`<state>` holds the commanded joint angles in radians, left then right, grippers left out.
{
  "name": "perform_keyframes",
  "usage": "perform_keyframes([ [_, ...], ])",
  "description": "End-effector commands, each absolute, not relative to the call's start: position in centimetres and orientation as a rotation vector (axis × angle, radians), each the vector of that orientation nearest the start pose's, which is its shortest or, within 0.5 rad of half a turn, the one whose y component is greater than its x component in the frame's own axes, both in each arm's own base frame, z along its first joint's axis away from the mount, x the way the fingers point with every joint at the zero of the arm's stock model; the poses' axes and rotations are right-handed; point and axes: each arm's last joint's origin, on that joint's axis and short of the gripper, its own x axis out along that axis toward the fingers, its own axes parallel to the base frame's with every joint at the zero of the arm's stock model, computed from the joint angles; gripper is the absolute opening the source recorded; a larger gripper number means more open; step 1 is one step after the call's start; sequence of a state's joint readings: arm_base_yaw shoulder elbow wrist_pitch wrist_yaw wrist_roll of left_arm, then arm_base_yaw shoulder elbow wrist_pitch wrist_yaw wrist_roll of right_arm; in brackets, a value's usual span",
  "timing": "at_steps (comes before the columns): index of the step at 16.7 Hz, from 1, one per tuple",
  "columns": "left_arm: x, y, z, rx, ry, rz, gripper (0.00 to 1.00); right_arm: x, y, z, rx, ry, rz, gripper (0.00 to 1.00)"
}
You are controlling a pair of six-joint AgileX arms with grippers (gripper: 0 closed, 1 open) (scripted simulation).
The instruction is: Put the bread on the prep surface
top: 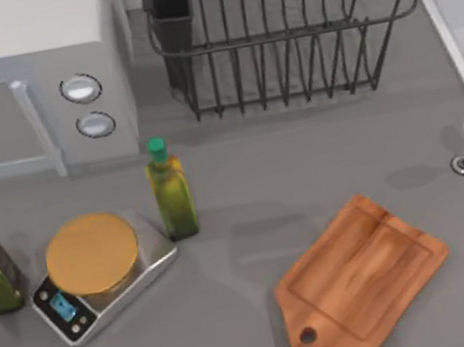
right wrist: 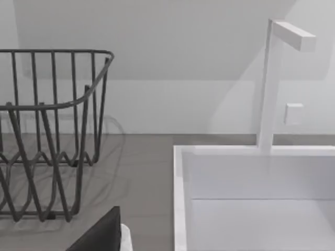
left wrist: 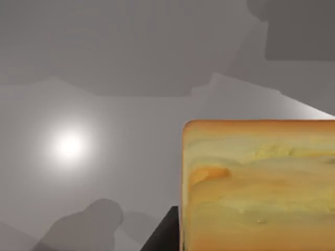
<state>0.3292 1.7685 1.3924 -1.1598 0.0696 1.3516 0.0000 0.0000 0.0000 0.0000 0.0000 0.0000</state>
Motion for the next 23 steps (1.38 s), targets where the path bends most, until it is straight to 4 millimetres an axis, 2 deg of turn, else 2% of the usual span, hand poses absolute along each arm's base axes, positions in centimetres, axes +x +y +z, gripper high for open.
perform_keyframes([
  [5,33.1,9.7,21.4,0.793,1.425,-0.790,0.00,10.6,-0.1,16.0,0.000,0.000,0.000,1.00],
  [11,32.9,9.8,21.5,0.792,1.426,-0.789,0.00,10.6,-0.1,16.0,0.000,0.000,0.000,1.00],
  [14,32.5,8.9,22.8,0.804,1.433,-0.762,0.00,10.6,-0.1,16.0,0.000,0.000,0.000,1.00],
  [19,32.0,5.2,27.6,0.766,1.403,-0.592,0.00,10.6,-0.1,16.0,0.000,0.000,0.000,1.00],
  [21,32.2,2.8,29.2,0.700,1.381,-0.512,0.00,10.6,-0.1,16.0,0.000,0.000,0.000,1.00],
  [23,32.8,-0.3,29.8,0.597,1.373,-0.447,0.00,10.6,-0.1,16.0,0.000,0.000,0.000,1.00],
])
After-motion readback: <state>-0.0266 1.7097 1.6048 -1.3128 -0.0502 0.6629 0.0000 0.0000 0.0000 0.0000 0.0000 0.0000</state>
